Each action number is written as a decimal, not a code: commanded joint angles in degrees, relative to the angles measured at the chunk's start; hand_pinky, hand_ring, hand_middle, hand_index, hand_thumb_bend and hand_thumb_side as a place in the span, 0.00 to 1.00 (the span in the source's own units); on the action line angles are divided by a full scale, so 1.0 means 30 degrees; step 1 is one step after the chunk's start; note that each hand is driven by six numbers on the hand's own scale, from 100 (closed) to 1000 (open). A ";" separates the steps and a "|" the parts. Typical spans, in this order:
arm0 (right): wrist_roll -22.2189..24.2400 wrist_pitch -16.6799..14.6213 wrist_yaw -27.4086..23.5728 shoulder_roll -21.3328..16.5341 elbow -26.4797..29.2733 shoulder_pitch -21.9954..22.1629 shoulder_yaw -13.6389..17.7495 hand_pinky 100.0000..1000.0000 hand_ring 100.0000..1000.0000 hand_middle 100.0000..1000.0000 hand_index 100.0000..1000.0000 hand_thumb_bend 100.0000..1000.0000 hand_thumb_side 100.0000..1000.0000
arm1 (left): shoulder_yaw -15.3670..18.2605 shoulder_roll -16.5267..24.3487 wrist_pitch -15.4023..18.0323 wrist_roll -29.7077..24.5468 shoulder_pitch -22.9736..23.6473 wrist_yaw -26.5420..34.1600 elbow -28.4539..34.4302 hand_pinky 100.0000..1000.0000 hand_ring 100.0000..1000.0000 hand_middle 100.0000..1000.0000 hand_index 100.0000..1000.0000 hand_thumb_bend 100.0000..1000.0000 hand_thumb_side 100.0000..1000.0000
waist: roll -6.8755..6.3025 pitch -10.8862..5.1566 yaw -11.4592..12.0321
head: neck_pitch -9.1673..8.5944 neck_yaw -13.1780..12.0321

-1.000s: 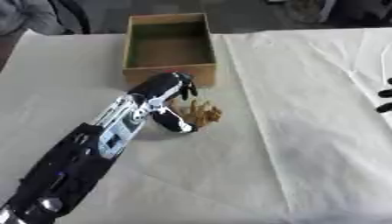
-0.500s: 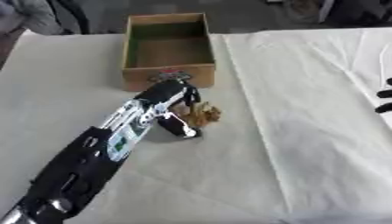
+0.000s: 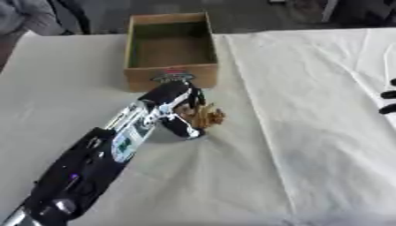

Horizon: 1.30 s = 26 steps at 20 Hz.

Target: Pick up objects on the table and place them in the box.

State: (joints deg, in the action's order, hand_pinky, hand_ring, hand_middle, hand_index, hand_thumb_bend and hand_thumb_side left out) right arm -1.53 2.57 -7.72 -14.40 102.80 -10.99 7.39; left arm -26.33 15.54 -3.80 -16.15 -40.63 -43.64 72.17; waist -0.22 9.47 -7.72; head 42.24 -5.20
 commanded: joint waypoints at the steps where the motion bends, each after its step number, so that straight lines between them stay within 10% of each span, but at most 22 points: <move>1: 0.0045 -0.0025 -0.0137 -0.0234 0.0250 -0.0114 0.0058 0.40 0.57 0.60 0.72 0.00 0.64 | 0.0136 0.0141 -0.0010 -0.0008 -0.0274 0.0088 -0.0091 0.48 0.61 0.40 0.64 0.49 0.01 | 0.0033 -0.0274 -0.0002 | -0.0005 -0.0028; 19: 0.0032 -0.0021 -0.0127 -0.0245 0.0232 -0.0106 0.0080 0.40 0.57 0.60 0.72 0.00 0.64 | 0.0416 0.0398 -0.0382 0.0336 -0.0187 0.0765 0.0267 0.34 0.43 0.18 0.42 0.16 0.00 | -0.0013 -0.0315 0.0025 | 0.0042 0.0084; 26: 0.0024 -0.0024 -0.0146 -0.0257 0.0232 -0.0102 0.0094 0.40 0.57 0.59 0.72 0.00 0.64 | 0.0731 0.0709 -0.0528 0.0396 -0.0209 0.0663 0.1196 0.33 0.42 0.16 0.41 0.18 0.00 | -0.0038 -0.0360 0.0026 | 0.0020 0.0143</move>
State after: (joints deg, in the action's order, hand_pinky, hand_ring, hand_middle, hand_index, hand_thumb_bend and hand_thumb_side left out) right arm -1.53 2.58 -7.72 -14.40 102.80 -10.99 7.40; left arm -25.13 16.25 -5.21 -15.10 -40.32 -41.56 74.03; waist -0.43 9.43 -7.67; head 42.25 -4.88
